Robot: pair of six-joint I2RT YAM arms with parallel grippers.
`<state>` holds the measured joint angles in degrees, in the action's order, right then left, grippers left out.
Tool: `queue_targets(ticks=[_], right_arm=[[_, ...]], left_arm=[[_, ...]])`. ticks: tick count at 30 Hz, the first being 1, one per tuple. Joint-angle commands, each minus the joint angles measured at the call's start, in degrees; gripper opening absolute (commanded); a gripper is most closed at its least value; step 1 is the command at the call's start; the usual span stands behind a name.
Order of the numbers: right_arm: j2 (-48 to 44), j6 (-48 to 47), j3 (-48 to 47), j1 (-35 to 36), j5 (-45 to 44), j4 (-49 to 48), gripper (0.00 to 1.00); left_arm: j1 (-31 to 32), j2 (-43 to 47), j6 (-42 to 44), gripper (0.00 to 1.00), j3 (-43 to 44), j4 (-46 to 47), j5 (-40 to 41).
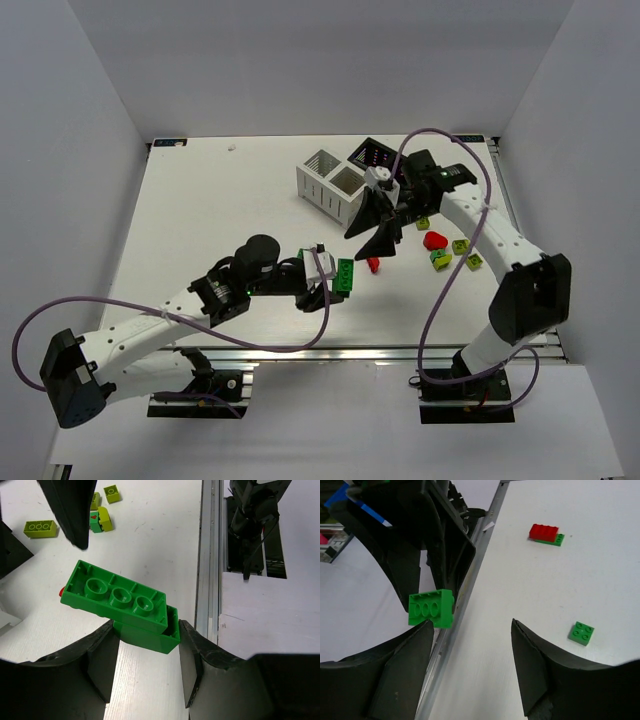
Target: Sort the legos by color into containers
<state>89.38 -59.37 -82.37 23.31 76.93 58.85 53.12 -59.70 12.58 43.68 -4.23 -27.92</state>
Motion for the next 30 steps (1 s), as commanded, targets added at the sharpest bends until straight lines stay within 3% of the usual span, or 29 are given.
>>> queue_targets(ticks=[1,14,30], right_arm=[[3.60,-12.78,-4.12,0.94,3.93,16.12,0.68],[5.54,-11.47,-5.00,3.40,4.72,16.03,0.64],[5.54,-9.27,-4.29,7.19,4.29,16.03,0.41]], left_arm=[[0.49,2.40,-0.10,0.39,-0.61,1.50,-1.43],[0.84,2.49,0.25,0.39,-0.79,1.59,-1.00],[0.84,3.80,1.04,0.39,-0.79,1.33,1.03]])
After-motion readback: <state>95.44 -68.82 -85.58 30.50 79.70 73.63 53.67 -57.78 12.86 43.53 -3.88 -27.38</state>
